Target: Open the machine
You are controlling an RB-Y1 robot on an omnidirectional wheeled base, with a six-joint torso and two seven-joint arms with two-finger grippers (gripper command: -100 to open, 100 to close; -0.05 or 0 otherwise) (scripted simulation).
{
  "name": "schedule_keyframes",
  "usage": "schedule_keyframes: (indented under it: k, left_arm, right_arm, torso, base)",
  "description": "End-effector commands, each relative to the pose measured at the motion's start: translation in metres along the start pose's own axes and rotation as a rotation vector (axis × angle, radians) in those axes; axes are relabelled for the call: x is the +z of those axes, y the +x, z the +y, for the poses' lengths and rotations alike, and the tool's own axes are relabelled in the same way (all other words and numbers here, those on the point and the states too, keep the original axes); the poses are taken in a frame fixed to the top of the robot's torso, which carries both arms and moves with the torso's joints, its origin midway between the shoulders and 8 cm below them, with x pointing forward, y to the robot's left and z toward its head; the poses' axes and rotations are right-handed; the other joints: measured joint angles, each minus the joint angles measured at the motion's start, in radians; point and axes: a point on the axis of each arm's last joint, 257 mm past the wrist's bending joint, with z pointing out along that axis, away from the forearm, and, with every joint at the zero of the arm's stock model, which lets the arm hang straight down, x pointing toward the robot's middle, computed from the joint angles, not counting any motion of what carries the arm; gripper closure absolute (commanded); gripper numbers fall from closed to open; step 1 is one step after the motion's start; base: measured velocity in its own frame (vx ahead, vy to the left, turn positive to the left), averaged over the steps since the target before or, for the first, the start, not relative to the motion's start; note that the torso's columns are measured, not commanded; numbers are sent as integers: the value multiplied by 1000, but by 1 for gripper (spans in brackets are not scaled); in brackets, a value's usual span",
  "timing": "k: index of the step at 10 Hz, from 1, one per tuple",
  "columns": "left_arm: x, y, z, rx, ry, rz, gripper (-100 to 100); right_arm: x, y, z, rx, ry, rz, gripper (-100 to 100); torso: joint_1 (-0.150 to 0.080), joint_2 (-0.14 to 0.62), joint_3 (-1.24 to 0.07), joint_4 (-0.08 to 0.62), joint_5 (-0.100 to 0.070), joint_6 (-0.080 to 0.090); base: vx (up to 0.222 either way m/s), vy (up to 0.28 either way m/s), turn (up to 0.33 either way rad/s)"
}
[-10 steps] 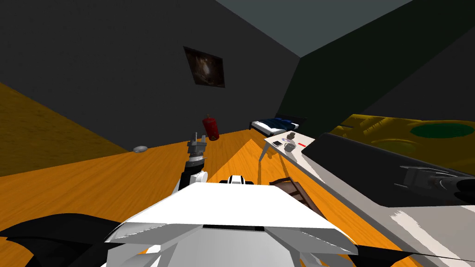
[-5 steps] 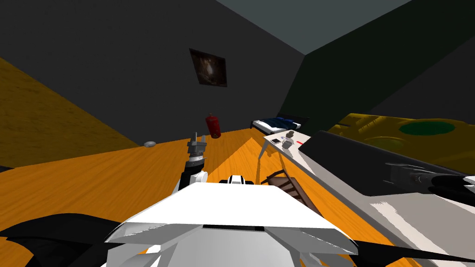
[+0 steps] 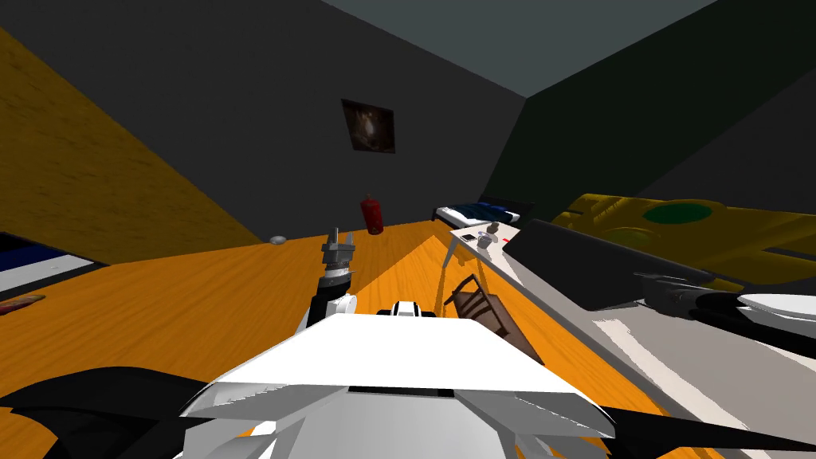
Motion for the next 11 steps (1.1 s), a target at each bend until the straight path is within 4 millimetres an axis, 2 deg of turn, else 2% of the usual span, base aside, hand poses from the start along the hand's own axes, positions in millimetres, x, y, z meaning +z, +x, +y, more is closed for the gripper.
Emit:
schedule_keyframes:
  k: [1,2,3,5,6,8,9,10,11]
  left_arm:
    - [0,0,0,0,0,0,0]
    - [0,0,0,0,0,0,0]
    - [0,0,0,0,0,0,0]
    - [0,0,0,0,0,0,0]
    - [0,0,0,0,0,0,0]
    - [0,0,0,0,0,0,0]
    - [0,0,0,0,0,0,0]
    - [0,0,0,0,0,0,0]
    - [0,0,0,0,0,0,0]
  right_arm:
    - [5,-9,-6,-46,22,-6,-100]
    - [9,-19,-11,-72,42,-12,-100]
    - [9,-19,-11,-77,42,-11,-100]
    - [16,-39,-23,-119,84,-23,-100]
    - [16,-39,-23,-136,84,-23,-100]
    - [21,-59,-37,-175,129,-34,-100]
    - [21,-58,-36,-185,129,-33,-100]
    - [21,-59,-37,-190,129,-33,-100]
    - [22,-69,-45,-215,153,-38,-100]
  torso:
    - [0,3,1,0,0,-1]
    - [0,-1,0,0,0,0]
    - [-2,1,0,0,-1,-1]
    - [-2,0,0,0,-1,-1]
    - [-3,4,2,1,-1,-1]
    - [0,4,2,1,0,0]
    - [-1,5,3,1,0,-1]
    - [-1,0,1,0,-1,0]
    - [1,-6,-4,-2,0,0]
  base:
    - [-196,-41,63]
    - [-209,-62,102]
    - [-154,-60,61]
    - [-188,-83,135]
    - [-218,-78,79]
    - [-246,-82,125]
    - [-207,-83,85]
    - [-71,-35,-20]
    - [-86,-41,86]
